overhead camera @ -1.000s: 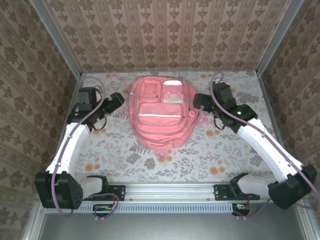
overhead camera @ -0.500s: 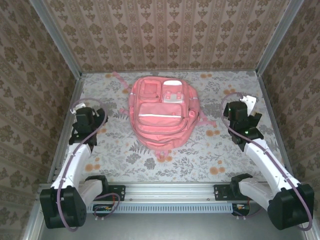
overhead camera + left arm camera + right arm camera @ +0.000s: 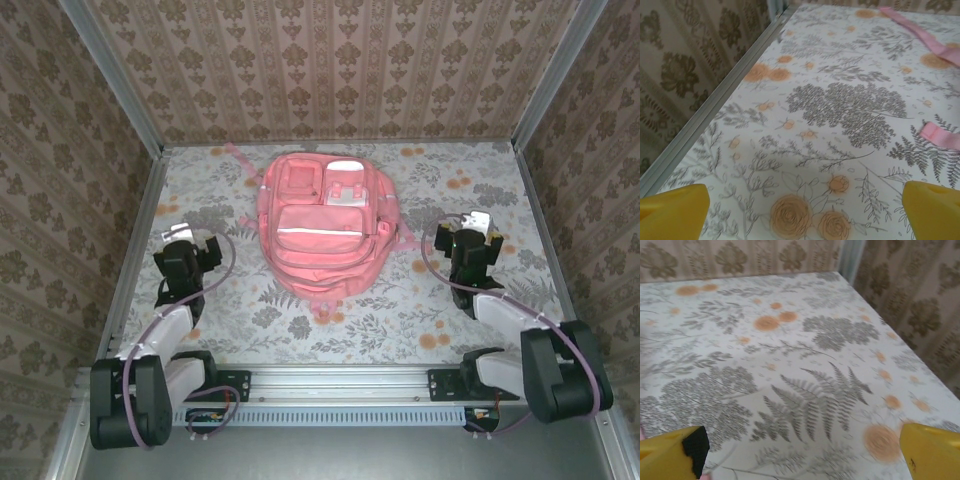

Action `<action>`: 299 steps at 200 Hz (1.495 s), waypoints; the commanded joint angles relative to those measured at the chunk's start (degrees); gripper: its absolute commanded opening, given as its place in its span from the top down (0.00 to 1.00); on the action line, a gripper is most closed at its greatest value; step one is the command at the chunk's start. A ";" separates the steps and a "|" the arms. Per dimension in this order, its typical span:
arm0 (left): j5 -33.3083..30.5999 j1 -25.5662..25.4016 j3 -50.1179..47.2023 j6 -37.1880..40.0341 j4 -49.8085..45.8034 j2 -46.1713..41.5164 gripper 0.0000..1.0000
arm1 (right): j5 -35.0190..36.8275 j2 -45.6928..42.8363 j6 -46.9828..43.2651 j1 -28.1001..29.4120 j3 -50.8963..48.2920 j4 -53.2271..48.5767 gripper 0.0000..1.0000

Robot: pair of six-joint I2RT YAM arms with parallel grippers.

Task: Pack the student bag

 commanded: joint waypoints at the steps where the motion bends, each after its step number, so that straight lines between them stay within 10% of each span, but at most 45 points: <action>1: 5.27 0.33 -2.14 5.80 14.24 2.12 0.00 | -7.36 4.07 -3.41 -1.24 -0.81 11.09 0.00; 107: 8.51 0.08 -1.42 5.78 40.39 28.37 0.00 | -20.62 18.18 -2.79 -5.16 0.91 22.13 0.00; 182: -0.03 -3.11 5.26 6.76 28.45 28.73 0.00 | -19.44 18.44 -2.28 -5.09 2.53 19.59 0.01; 299: 10.33 -1.09 6.93 7.98 24.98 28.74 0.00 | -19.44 18.53 -2.27 -5.07 2.56 19.47 0.00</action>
